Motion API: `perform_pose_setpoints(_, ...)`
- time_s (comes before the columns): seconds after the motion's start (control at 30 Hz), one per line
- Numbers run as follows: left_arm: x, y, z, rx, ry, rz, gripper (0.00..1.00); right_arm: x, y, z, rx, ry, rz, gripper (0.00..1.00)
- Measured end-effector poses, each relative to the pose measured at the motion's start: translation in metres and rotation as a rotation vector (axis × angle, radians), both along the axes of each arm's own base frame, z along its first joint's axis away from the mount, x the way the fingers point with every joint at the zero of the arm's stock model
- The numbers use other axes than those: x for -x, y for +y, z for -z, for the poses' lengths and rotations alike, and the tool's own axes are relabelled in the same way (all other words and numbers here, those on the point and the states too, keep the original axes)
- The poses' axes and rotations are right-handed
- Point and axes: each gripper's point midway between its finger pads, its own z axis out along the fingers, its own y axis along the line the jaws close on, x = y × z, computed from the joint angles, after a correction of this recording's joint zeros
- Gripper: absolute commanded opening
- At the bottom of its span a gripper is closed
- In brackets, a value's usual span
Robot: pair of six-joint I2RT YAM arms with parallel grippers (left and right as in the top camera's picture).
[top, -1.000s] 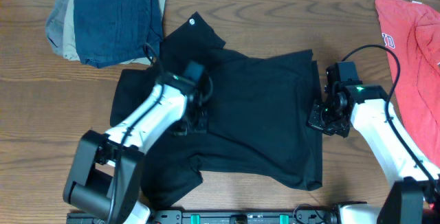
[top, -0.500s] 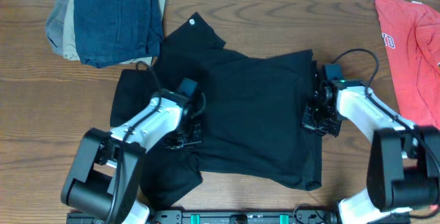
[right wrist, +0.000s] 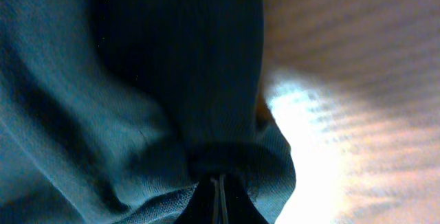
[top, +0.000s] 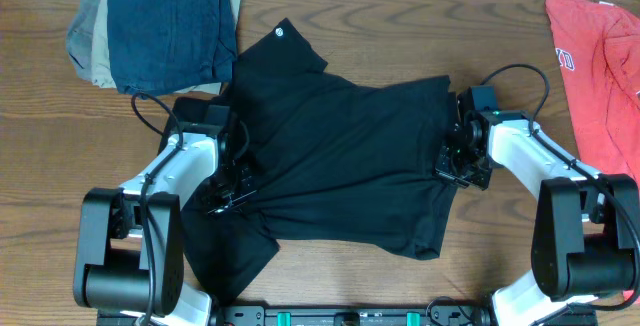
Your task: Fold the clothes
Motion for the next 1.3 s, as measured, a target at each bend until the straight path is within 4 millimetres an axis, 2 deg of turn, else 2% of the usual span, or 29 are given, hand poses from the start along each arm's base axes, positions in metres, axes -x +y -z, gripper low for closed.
perform_pose_setpoints(0.17, 0.005, 0.005, -0.007, -0.022, -0.006, 0.003, 0.06, -0.006, -0.008, -0.002, -0.010, 0.026, 0.035, 0.01)
perform_pose_setpoints(0.27, 0.004, 0.006, -0.023, -0.029, -0.063, 0.009, 0.06, -0.008, -0.030, -0.005, 0.023, 0.070, 0.085, 0.01)
perform_pose_setpoints(0.37, -0.003, -0.003, -0.047, -0.016, -0.177, 0.047, 0.06, -0.009, -0.050, -0.017, 0.058, 0.111, 0.118, 0.01)
perform_pose_setpoints(0.5, -0.005, -0.041, -0.078, 0.053, -0.324, 0.176, 0.07, -0.019, -0.053, -0.038, 0.055, 0.109, 0.093, 0.02)
perform_pose_setpoints(0.6, -0.005, -0.083, -0.092, 0.151, -0.412, 0.286, 0.06, -0.021, -0.047, -0.043, 0.022, 0.104, 0.058, 0.08)
perform_pose_setpoints(0.7, -0.002, -0.135, -0.097, 0.255, -0.470, 0.385, 0.06, -0.020, -0.040, -0.043, -0.009, 0.105, 0.021, 0.08)
perform_pose_setpoints(0.87, 0.004, -0.224, -0.087, 0.410, -0.541, 0.513, 0.06, -0.023, -0.029, -0.043, -0.032, 0.085, -0.030, 0.08)
perform_pose_setpoints(0.97, 0.003, -0.260, -0.070, 0.464, -0.561, 0.544, 0.07, -0.024, -0.026, -0.043, -0.040, 0.081, -0.038, 0.08)
perform_pose_setpoints(1.07, -0.001, -0.276, -0.043, 0.475, -0.538, 0.530, 0.06, -0.024, -0.026, -0.043, -0.042, 0.079, -0.039, 0.08)
perform_pose_setpoints(1.2, -0.003, -0.280, -0.011, 0.462, -0.493, 0.505, 0.06, -0.027, -0.026, -0.043, -0.042, 0.068, -0.040, 0.09)
perform_pose_setpoints(1.3, -0.001, -0.287, -0.007, 0.501, -0.476, 0.499, 0.06, -0.031, -0.026, -0.042, -0.042, 0.051, -0.040, 0.11)
